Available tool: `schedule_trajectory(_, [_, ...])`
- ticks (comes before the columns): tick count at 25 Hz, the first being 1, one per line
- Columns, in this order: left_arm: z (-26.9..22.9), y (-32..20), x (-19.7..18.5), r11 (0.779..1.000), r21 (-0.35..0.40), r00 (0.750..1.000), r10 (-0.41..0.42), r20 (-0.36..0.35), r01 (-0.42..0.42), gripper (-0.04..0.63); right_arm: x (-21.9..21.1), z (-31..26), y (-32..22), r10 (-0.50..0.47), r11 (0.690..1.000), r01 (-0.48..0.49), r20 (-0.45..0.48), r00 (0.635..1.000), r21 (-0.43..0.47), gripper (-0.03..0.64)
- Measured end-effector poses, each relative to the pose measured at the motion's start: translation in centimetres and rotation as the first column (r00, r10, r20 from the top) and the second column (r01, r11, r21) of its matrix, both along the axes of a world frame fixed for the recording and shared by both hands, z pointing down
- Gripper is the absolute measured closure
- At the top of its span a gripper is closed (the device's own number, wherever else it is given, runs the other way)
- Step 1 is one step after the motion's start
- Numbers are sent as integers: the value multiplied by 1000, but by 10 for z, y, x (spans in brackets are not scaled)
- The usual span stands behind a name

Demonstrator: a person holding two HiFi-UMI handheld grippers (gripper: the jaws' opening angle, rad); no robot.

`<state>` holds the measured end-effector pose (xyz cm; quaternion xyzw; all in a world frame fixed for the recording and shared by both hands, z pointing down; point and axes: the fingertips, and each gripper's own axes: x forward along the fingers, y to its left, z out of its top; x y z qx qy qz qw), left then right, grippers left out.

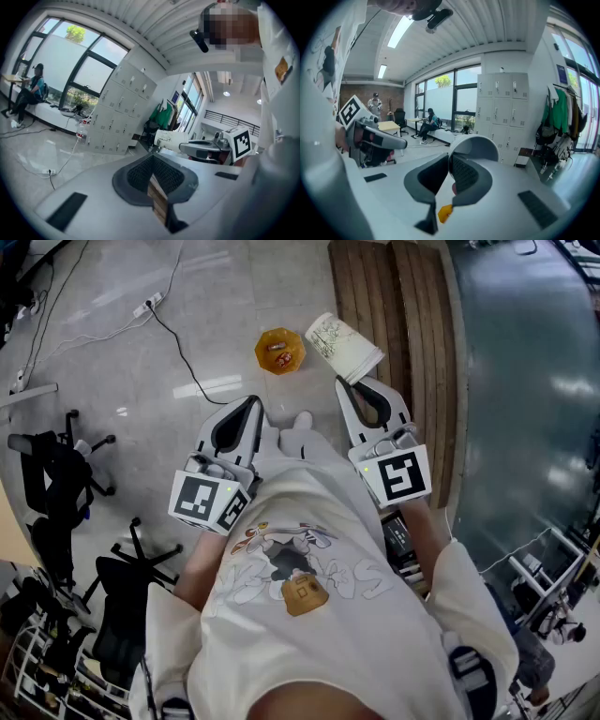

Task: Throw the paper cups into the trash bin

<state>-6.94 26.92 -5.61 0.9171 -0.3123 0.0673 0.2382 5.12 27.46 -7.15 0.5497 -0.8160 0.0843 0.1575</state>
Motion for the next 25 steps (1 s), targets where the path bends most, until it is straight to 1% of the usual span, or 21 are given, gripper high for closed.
schedule_trajectory(2, [-9, 12, 22, 999, 34, 999, 28, 21, -29, 591, 6, -16, 6, -12, 999, 13, -11, 1000, 47, 591])
schedule_trajectory(4, [-15, 21, 39, 997, 58, 998, 51, 43, -54, 591, 8, -24, 14, -18, 997, 19, -23, 1000, 73, 591])
schedule_trajectory(9, [-14, 28, 62, 996, 61, 997, 62, 45, -65, 591, 13, -15, 30, -16, 999, 16, -16, 1000, 51, 591])
schedule_trajectory(11, [-14, 26, 63, 996, 66, 997, 56, 50, -60, 591, 15, -14, 30, -15, 999, 15, 11, 1000, 50, 591])
schedule_trajectory(13, [-17, 24, 64, 996, 72, 998, 39, 57, -43, 591, 21, -18, 31, -13, 999, 10, 59, 998, 54, 591])
schedule_trajectory(16, [-18, 22, 74, 998, 63, 998, 15, 67, -19, 591, 37, -29, 29, -14, 998, 6, 125, 992, 69, 591])
schedule_trajectory(20, [-7, 19, 89, 999, 40, 996, 14, 93, -18, 591, 54, -34, 24, -30, 993, 18, 105, 994, 114, 591])
schedule_trajectory(23, [0, 28, 87, 1000, 24, 992, 0, 125, -3, 591, 55, -26, 30, -63, 995, 51, 134, 989, 89, 591])
schedule_trajectory(25, [6, 32, 85, 1000, 7, 991, -25, 132, 24, 591, 57, -19, 31, -80, 995, 71, 135, 988, 67, 591])
